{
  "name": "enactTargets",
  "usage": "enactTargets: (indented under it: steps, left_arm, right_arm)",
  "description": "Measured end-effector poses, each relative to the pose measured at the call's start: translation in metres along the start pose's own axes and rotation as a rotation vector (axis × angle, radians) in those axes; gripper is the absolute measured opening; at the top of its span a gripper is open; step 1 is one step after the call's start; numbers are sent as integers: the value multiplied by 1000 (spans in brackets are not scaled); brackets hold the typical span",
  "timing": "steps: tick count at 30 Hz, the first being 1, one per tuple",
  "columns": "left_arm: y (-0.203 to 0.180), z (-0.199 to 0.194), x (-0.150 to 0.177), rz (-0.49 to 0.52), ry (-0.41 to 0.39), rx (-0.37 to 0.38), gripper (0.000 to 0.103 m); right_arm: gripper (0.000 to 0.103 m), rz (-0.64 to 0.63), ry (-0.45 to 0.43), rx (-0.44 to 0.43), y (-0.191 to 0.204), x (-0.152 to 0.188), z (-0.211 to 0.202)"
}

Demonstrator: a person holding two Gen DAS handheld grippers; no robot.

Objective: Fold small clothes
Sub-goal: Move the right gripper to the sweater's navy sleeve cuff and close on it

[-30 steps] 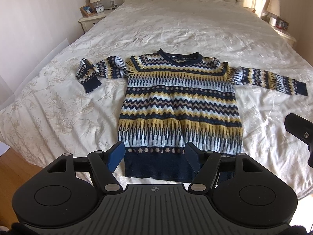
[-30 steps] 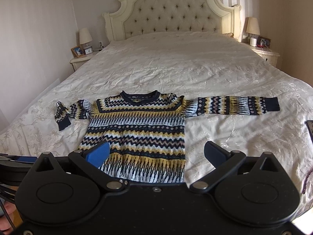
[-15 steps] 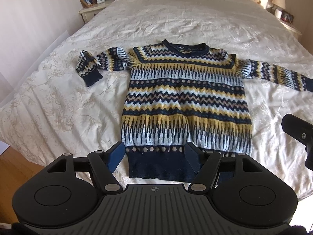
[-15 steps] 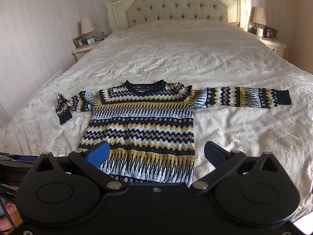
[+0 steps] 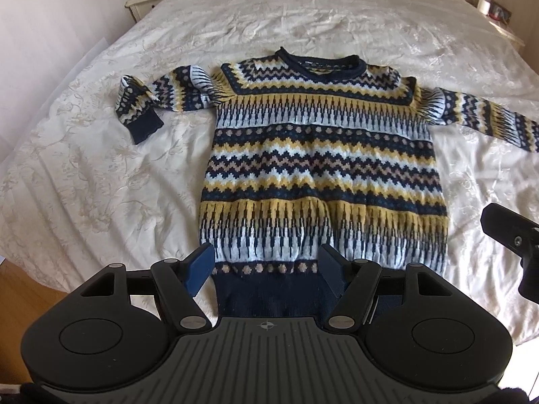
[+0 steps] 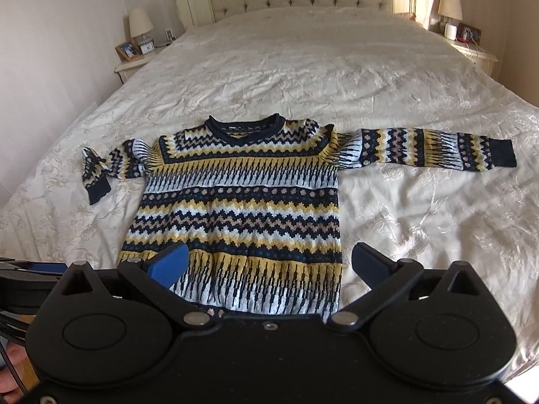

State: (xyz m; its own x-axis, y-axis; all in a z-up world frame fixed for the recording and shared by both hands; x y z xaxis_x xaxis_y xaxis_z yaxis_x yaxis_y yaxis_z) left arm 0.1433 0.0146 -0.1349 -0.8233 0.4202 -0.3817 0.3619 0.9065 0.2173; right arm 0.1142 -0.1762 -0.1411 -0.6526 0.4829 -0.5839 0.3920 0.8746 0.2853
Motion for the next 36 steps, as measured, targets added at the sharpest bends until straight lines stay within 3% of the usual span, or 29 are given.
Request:
enactTargets:
  steps: [6, 13, 18, 23, 28, 33, 36]
  left_arm:
    - [7, 24, -21, 21, 3, 32, 66]
    - [14, 44, -64, 103, -42, 53, 66]
    - [11, 54, -97, 166, -82, 86, 66]
    - [3, 62, -119, 217, -67, 59, 66]
    - [-4, 69, -126, 210, -47, 66, 66]
    - [-18, 70, -128, 189, -11, 44, 66]
    - [-30, 67, -127, 132, 23, 43, 66]
  right_arm:
    - [102, -20, 39, 46, 7, -9, 27]
    - [102, -1, -13, 112, 21, -41, 47]
    - [102, 32, -2, 191, 19, -59, 63]
    - [102, 47, -53, 233, 5, -72, 73]
    - [102, 60, -46, 288, -31, -87, 89]
    - [100, 140, -50, 290, -98, -112, 101]
    - [90, 173, -69, 300, -150, -134, 107]
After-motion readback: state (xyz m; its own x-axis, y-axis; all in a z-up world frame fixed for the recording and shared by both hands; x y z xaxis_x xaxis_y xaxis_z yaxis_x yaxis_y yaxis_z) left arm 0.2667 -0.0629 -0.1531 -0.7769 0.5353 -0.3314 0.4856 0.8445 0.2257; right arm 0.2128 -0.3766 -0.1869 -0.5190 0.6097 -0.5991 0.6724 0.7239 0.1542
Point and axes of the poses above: each gripper's, at about its wrist camera, not at the fingertips, and z roughly the way its jaws point, y to its left, x to its underside, the point moved 9 cm from there along z, roughly the way its jaws point, and after that the axes turned 15 degrees about z, right-handed, at the moved point
